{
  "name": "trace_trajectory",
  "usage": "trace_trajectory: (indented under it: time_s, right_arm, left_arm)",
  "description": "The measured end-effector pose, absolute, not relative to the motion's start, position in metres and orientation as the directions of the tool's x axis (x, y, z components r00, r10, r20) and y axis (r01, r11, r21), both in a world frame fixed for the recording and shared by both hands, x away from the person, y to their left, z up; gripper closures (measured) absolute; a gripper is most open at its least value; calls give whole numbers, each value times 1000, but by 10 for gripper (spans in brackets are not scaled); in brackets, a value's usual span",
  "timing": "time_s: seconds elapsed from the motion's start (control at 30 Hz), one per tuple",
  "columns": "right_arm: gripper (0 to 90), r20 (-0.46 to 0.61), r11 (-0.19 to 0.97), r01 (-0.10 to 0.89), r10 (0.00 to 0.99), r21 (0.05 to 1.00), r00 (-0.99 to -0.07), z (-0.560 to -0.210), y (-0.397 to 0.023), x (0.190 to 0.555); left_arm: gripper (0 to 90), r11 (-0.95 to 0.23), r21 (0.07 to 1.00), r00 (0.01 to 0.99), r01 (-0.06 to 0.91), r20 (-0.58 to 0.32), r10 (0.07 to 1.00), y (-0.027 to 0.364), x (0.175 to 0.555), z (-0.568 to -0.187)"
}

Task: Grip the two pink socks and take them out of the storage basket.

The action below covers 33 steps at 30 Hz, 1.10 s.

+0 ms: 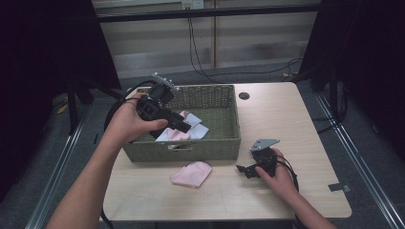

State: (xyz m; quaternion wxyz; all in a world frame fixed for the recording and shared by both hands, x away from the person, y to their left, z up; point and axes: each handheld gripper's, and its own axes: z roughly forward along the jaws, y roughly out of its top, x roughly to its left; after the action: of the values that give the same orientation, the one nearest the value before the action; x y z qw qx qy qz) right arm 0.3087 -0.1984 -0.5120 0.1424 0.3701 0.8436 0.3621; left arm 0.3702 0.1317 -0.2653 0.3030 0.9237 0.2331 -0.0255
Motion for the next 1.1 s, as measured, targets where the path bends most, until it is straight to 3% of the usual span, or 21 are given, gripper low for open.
trace_trajectory:
  time_s: [0.53,1.1]
  right_arm:
    - [102,28,464,522,727,716,-686,-512,-198,309]
    - [102,27,465,520,727,716,-686,-512,-198,309]
  left_arm:
    - [422,-626,543,799,560,-154,581,138,416,-311]
    - [373,-564,534,733,629,-168,659,141,452,-353]
